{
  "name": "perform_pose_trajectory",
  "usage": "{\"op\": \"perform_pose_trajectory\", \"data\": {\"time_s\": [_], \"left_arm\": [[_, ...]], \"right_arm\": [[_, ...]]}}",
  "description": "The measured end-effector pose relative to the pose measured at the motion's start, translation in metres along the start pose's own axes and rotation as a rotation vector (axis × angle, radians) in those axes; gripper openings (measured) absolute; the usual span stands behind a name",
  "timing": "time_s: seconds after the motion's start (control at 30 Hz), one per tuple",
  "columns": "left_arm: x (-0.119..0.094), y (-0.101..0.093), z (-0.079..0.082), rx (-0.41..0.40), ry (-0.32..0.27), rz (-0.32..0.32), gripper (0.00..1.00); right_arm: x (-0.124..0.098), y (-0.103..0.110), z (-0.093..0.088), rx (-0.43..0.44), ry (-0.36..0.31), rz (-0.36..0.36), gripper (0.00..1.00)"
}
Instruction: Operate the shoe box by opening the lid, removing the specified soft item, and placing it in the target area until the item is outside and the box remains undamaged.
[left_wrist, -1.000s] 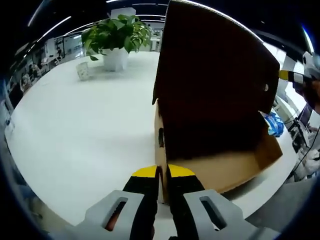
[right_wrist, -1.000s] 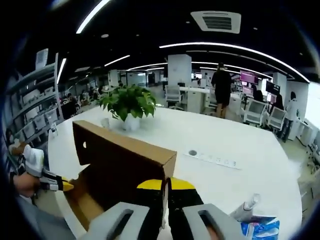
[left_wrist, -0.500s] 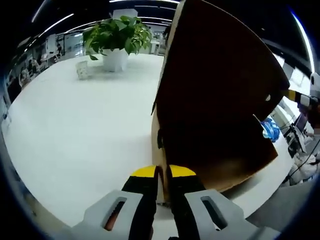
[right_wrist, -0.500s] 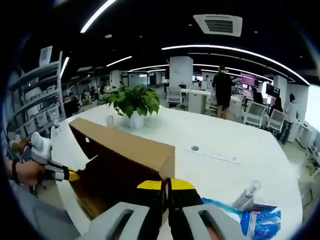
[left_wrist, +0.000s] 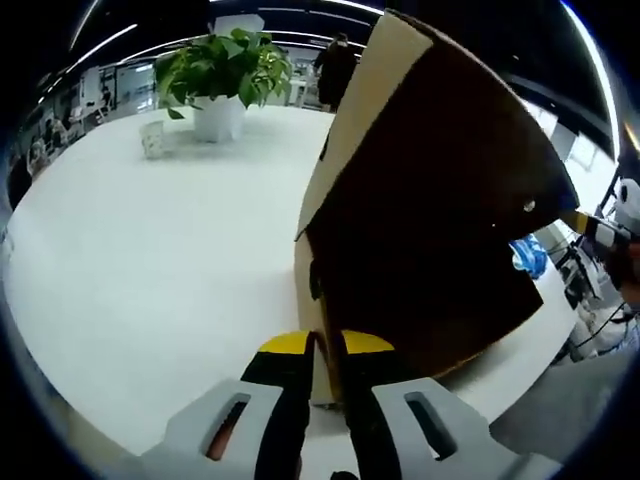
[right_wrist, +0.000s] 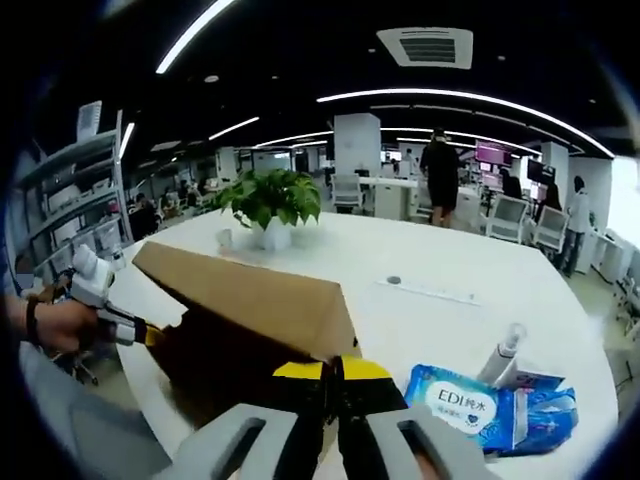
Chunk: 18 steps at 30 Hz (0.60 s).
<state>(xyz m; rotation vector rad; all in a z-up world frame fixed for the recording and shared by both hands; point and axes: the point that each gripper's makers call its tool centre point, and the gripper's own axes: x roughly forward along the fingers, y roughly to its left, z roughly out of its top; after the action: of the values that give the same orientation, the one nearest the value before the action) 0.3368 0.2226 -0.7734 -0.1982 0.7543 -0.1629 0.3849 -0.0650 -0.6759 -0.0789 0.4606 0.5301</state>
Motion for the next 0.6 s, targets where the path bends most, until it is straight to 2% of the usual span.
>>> {"op": "perform_pose_trajectory", "data": {"time_s": [0.13, 0.33, 0.6], "left_arm": [[-0.006, 0.001, 0.007, 0.023, -0.016, 0.002, 0.06], [-0.015, 0.0, 0.007, 0.035, -0.016, 0.0, 0.06], [-0.02, -0.007, 0.014, 0.07, -0.067, -0.046, 0.03]], "right_arm": [[-0.003, 0.003, -0.008, -0.004, 0.007, 0.015, 0.0], [-0.006, 0.007, -0.02, -0.01, 0.023, 0.037, 0.0], [-0.006, 0.01, -0.033, 0.007, 0.052, 0.046, 0.0]]}}
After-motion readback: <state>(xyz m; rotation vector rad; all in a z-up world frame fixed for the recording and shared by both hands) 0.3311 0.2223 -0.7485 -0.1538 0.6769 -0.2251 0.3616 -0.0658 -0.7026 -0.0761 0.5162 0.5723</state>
